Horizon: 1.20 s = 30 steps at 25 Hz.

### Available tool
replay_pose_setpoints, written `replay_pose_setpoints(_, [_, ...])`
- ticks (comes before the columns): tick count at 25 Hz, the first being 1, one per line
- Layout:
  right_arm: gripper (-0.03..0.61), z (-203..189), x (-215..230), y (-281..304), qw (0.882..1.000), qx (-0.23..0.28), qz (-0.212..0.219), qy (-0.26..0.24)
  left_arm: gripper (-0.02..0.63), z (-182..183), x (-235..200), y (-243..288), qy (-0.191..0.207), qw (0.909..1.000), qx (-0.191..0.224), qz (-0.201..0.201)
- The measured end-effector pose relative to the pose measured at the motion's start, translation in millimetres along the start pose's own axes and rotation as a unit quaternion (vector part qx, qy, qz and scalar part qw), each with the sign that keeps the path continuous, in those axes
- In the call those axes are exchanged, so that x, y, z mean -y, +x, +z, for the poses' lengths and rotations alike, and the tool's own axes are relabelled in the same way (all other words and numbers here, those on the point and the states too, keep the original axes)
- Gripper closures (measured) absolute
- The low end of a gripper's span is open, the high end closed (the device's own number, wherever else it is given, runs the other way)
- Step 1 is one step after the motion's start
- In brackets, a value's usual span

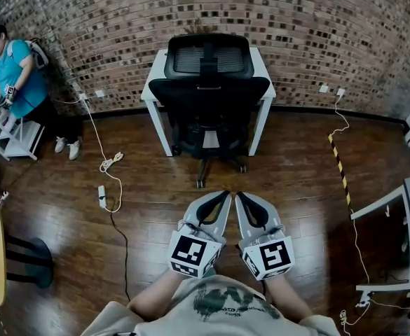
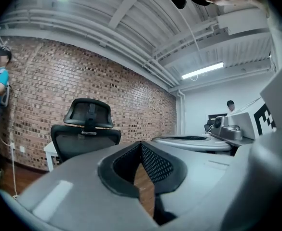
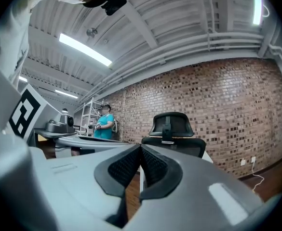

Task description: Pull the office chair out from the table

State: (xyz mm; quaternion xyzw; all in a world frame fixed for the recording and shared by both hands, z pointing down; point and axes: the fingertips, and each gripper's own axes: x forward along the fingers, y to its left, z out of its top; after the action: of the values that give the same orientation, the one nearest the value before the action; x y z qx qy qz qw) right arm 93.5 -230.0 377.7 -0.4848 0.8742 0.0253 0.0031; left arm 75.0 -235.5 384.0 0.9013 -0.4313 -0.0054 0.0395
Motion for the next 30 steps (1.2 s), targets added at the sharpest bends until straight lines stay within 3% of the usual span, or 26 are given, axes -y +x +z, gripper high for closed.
replay_pose_setpoints(7, [0.578,4.5,-2.5,76.2,1.0,-0.003,-0.004,-0.016,0.6,14.1,-74.2,19.2,-0.011,0.9999,0.011,-0.007])
replay_pose_setpoints(14, [0.578,2.8,3.7,117.5,1.0,-0.007,-0.005,-0.026,0.6,21.7,-120.5,37.1,-0.014,0.9997,0.018,-0.002])
replay_pose_setpoints(30, [0.577,2.0,81.1,221.7,0.999,0.013,0.023,-0.039,0.6,37.0,-200.0,141.2,0.01,0.9993,0.029,0.02])
